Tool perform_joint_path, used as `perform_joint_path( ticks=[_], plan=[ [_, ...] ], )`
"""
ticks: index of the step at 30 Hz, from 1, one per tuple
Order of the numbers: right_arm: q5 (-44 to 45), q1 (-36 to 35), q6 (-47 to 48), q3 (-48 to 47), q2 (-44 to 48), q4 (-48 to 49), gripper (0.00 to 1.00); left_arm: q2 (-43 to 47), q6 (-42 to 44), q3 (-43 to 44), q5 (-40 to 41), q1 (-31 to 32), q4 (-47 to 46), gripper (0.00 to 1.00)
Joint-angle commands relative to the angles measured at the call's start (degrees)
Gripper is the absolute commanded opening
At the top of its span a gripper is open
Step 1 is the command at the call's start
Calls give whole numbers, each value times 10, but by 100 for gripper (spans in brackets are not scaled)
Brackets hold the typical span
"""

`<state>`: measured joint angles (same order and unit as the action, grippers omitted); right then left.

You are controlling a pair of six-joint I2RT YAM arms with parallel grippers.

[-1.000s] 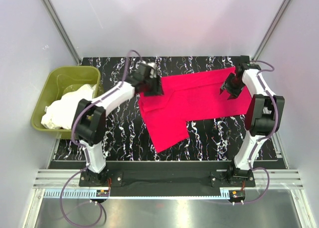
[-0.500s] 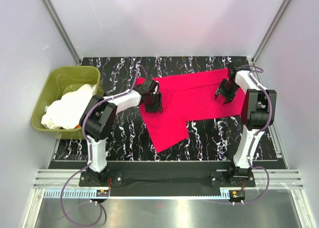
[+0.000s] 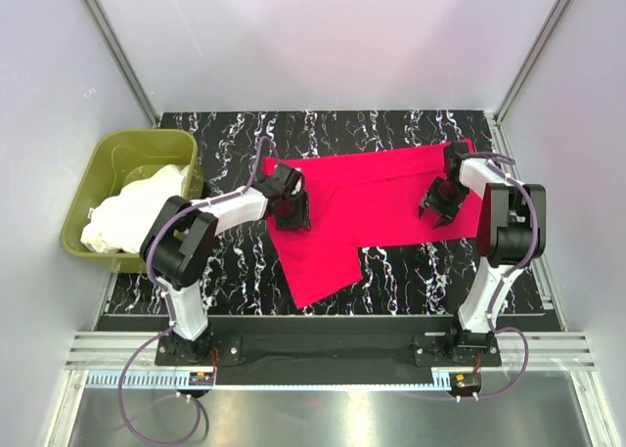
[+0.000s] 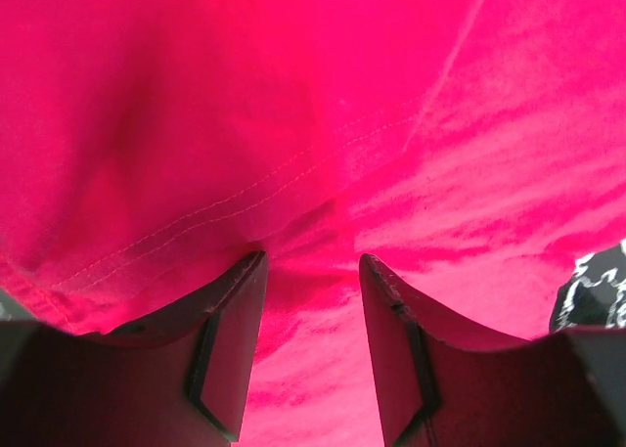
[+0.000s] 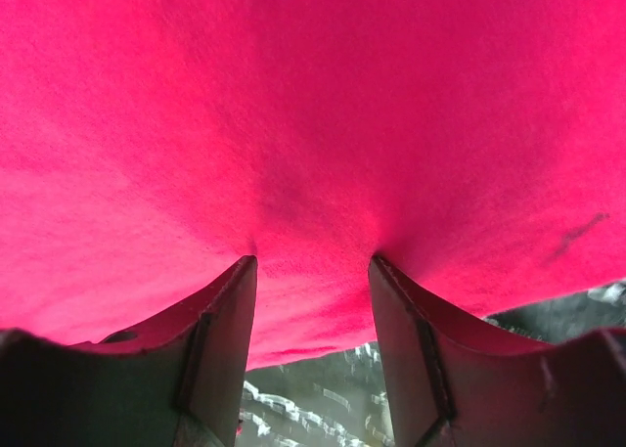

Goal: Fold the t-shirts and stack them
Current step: Fold the tshirt

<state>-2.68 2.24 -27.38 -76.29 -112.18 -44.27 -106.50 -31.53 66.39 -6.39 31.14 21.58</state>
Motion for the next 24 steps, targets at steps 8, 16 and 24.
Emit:
perform_joint_path(
  ticks=[8,16,24],
  plan=[
    [-58,-9,-73,190,138,-19,58,102,50,-142,24,-10,137,51],
    [-113,-49,30,99,240,-24,79,275,75,-80,-46,-9,194,74],
    [-313,-155,-146,96,155,260,79,258,94,-32,-67,-29,144,63]
  ],
)
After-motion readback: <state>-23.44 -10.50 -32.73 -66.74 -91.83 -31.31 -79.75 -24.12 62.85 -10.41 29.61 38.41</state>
